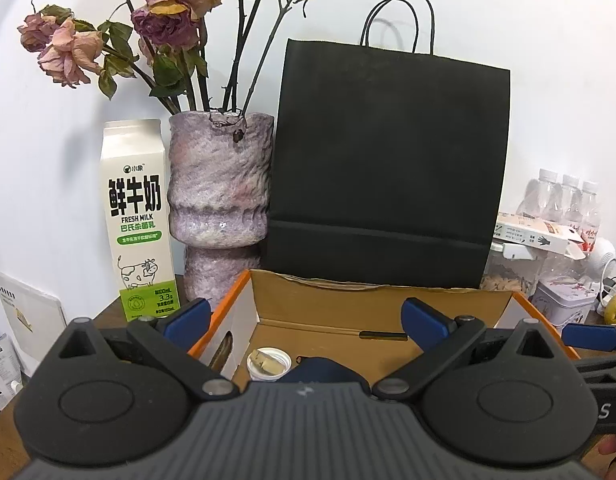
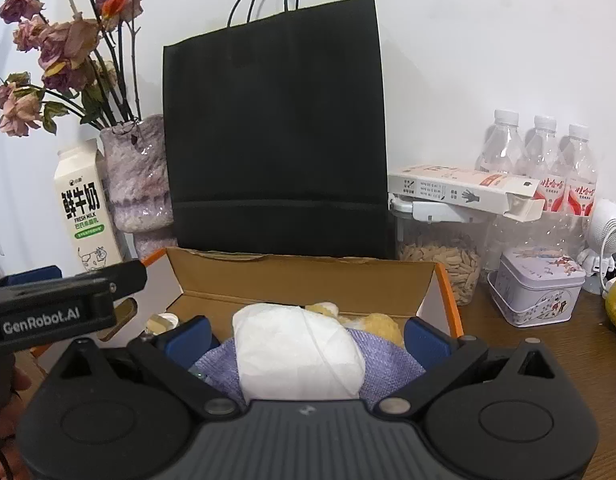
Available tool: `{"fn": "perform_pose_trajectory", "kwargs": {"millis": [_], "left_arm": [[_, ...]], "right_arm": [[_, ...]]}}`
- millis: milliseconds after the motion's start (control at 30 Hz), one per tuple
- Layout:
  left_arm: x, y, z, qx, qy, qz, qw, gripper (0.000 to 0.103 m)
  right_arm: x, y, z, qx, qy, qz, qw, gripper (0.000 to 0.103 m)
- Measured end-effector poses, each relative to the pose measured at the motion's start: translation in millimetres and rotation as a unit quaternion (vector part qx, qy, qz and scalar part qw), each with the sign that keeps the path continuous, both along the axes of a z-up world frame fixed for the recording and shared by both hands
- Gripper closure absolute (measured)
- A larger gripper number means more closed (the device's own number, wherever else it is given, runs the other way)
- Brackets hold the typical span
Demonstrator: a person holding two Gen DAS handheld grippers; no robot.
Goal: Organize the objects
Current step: 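Open both grippers to release the pouch and tissue into the box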
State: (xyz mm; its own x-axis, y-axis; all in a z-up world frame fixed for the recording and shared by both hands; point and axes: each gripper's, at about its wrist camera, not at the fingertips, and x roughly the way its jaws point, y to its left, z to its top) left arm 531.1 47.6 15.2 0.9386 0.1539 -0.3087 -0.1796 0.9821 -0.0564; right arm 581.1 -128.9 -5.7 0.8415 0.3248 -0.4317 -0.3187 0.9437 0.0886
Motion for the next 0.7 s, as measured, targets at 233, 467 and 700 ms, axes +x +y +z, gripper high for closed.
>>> {"fn": "perform_pose_trajectory", "kwargs": {"millis": [233,467,700], "left_arm": [[-15,4,7,-0.015,-0.006,0.004,0.9999,0.000],[-42,7,13,-0.032,-0.012,0.006,0.9994,0.000],[-73,6,14,-0.036,-0.013,0.003,0.9992,0.000]], "right_arm": [[-12,0,9,0.000,-0.006,0.006,1.000,0.000],[-32,-4,19,-0.001,-0.010,0.008,1.000,0.000],[-58,-15,22,-0.003,-0.014,0.011,1.000,0.000]]}}
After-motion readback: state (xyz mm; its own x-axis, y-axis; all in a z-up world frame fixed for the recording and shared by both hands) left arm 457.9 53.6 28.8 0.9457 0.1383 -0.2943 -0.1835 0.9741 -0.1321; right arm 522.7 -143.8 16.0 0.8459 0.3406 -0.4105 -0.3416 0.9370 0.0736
